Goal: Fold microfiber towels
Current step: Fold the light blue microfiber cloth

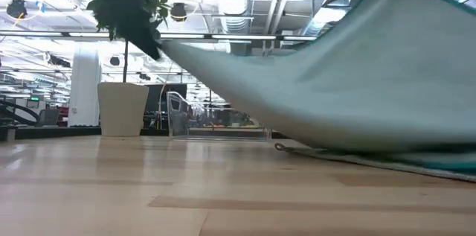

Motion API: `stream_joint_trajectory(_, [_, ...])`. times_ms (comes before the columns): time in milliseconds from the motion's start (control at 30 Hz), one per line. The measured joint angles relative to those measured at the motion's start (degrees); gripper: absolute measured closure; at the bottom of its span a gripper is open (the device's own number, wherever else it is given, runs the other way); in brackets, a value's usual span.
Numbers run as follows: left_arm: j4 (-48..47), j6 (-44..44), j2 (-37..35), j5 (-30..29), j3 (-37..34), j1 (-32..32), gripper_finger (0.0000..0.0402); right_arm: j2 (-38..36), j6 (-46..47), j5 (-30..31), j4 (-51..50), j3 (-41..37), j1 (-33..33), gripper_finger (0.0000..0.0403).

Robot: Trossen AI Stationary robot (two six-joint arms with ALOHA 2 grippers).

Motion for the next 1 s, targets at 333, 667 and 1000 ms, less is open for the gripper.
stream_joint_trajectory(333, [-16.9, -14.1, -15.4, -2.6, 0.0, -0.9, 0.0401, 0.0, -5.2, 14.3, -3.1, 1.9, -4.6, 0.039])
stream_joint_trajectory(667, [-23.7, -7.2, -22.2, -4.6, 0.0, 8.3, 0.0401, 0.0, -15.4, 23.0, -3.0, 6.0, -13.4, 0.0389])
stream_joint_trajectory(1000, [-34.7, -12.9, -26.5, -6.8, -0.1, 13.3, 0.0401, -0.1, -25.3, 23.1, 7.6, 4.7, -18.4, 0.039])
